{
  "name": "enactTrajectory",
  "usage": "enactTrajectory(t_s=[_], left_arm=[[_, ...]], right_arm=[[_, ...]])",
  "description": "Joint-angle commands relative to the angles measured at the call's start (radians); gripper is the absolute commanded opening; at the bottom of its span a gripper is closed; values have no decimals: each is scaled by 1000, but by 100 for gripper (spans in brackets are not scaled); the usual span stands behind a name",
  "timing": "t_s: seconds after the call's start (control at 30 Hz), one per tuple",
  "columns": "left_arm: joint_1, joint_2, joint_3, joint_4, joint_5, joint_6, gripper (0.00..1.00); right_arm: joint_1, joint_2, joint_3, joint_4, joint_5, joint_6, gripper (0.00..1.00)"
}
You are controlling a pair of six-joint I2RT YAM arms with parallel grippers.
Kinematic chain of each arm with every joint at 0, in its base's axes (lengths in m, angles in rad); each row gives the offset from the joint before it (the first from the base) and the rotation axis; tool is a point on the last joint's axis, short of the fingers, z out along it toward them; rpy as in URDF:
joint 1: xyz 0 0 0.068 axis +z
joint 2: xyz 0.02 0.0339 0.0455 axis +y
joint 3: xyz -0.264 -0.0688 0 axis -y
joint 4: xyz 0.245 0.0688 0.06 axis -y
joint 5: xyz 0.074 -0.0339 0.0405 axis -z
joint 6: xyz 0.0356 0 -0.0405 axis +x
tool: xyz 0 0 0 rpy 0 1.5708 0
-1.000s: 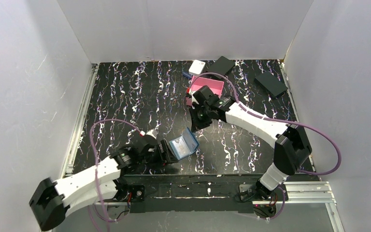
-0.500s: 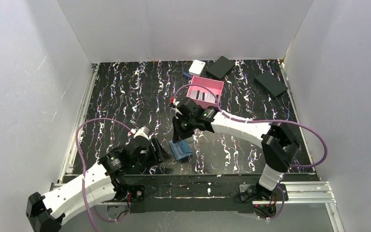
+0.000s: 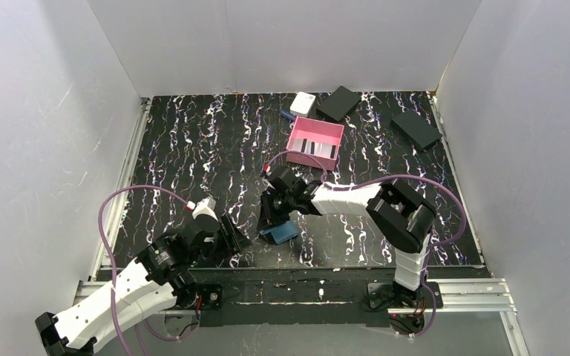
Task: Put the credit cards into the card holder
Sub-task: Close the card holder at the center of the board.
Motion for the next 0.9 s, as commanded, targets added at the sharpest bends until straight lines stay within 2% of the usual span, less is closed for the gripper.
enactTrajectory(t_s=[0.0,0.17,0.27,0.37,0.5,0.7,0.87], left_arm=[[5,-5,20,-25,-23,-7,53],[5,-7,33,-35,-23,-2,55],[5,-13,43,-47,-27,3,56],[5,-21,55,-65,-29,8,58],[5,-35,62,-91,-38,8,59],[5,-30,75,-98,-42,-4,60],[5,-50,97,-143,-57,-8,61]], right_arm=[[7,18,7,79,-11,-2,23],[7,-21,94,-132,-16,-156,41],[8,-84,127,-261,-24,-246,57],[10,-191,124,-326,-34,-296,74],[10,-303,88,-386,24,-390,87],[77,-328,-18,-321,296,-557,88],[151,-284,-62,-225,488,-589,80]])
